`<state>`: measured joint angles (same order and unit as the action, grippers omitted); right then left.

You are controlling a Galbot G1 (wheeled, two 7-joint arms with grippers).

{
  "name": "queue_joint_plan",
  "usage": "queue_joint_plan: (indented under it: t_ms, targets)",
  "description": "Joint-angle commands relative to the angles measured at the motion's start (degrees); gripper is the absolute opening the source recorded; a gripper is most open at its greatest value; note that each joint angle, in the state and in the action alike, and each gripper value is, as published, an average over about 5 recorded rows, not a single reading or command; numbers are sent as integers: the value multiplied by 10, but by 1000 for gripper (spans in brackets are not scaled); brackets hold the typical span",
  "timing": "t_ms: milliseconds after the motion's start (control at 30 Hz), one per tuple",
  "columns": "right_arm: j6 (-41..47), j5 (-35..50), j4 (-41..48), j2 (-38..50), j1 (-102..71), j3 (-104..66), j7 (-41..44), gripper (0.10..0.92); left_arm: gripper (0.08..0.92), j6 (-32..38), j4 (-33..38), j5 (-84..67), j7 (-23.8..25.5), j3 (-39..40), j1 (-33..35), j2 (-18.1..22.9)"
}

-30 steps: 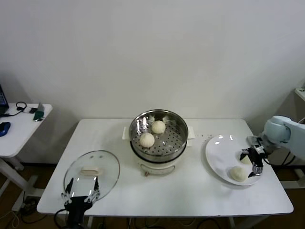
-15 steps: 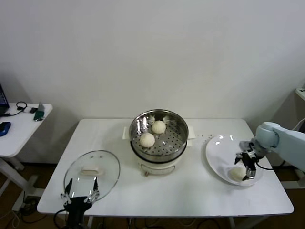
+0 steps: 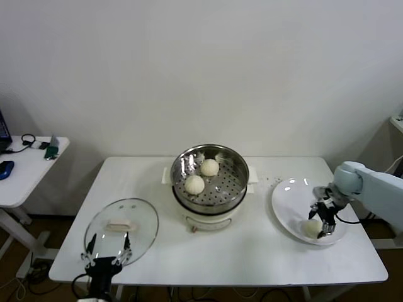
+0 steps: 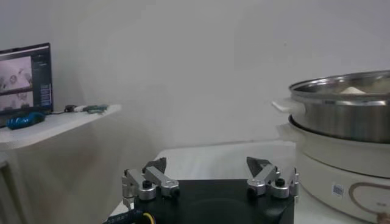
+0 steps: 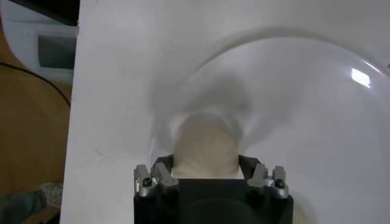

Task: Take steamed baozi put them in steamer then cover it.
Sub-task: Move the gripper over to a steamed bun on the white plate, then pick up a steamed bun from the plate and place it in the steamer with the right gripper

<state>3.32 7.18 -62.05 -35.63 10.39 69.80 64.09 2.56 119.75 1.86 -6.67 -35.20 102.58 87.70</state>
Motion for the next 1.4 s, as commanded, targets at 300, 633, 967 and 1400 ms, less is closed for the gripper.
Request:
queue_joint_plan:
  t_ms: [300,633,967,1400]
  targets:
    - [-38,14,2,-11,69,36,15,706,823,-2,2,2,-1,3,0,1]
    - [-159,14,-40,-83,292,152,55,720,823,-5,9,4,-1,5,3,-1]
    - [-295,-3,-101,-201,421,195,43,727,823,-10,9,8,0,12,1,-2]
    - [-344,-58,-131,-346,366,139,30,729,823,-8,8,9,1,13,9,1]
